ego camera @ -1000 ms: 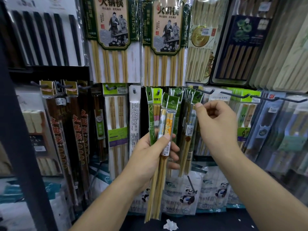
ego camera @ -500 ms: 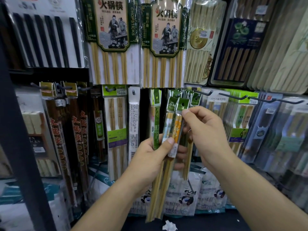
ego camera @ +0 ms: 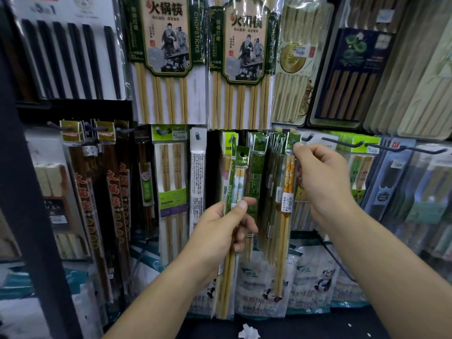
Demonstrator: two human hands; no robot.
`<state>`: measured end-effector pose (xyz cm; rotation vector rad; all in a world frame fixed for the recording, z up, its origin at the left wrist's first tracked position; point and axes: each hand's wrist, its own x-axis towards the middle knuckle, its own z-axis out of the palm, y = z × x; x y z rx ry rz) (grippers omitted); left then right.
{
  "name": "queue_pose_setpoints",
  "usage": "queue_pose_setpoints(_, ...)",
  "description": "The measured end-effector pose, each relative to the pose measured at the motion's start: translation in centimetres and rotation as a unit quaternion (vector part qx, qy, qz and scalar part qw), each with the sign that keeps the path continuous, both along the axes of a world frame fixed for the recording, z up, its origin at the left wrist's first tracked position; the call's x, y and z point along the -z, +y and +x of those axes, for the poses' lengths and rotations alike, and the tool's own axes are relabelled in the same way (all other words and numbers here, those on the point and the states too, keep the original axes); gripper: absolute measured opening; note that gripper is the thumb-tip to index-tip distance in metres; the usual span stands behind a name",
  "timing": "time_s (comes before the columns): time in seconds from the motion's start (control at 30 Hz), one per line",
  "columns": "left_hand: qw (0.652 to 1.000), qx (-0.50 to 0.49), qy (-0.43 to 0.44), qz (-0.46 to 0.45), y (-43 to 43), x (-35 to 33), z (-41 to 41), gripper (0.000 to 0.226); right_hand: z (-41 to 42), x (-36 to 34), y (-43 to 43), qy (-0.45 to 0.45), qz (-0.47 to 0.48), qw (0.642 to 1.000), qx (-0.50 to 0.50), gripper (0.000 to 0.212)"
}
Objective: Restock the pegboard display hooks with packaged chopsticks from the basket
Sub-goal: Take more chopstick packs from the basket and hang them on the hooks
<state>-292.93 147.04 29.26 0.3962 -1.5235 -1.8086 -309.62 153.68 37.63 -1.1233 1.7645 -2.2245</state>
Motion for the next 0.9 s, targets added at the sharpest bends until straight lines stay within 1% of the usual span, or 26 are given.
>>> queue_pose_setpoints(0.23, 1.0, 0.007, 0.011, 0.008, 0.2, -0.3, 0.2, 0.026, -0.3, 0.1, -0.4, 0.01, 0.012, 1.0, 0.011, 0.036)
queue_pose_setpoints(0.43, 0.999, 0.013, 0.006, -0.044, 0.4, -0.5, 0.3, 0.026, -0.9, 1.1, -0.6, 0.075, 0.03, 0.995, 0.057, 0.039)
queue_pose_setpoints(0.57, 0.998, 0.014, 0.012, -0.065, 0.4, -0.4, 0.4, 0.016, -1.3, 1.5, -0.6, 0.103, 0.037, 0.99, 0.089, 0.031)
queue_pose_setpoints(0.67, 0.998, 0.015, 0.023, -0.053, 0.4, -0.4, 0.4, 0.012, -1.3, 1.8, -0.3, 0.105, 0.032, 0.989, 0.101, 0.025)
queue_pose_setpoints(0.77, 0.999, 0.013, 0.029, -0.042, 0.4, -0.5, 0.3, 0.011, -0.2, 2.0, 0.3, 0.133, 0.013, 0.984, 0.119, 0.017)
queue_pose_setpoints(0.83, 0.998, 0.018, 0.028, -0.047, 0.5, -0.6, 0.2, 0.012, 0.9, 2.1, 0.7, 0.149, 0.004, 0.986, 0.077, 0.015)
queue_pose_setpoints(0.9, 0.998, 0.03, 0.026, -0.055, 0.7, -0.7, 0.1, 0.012, 2.2, 2.3, 1.1, 0.141, 0.008, 0.99, 0.001, 0.016)
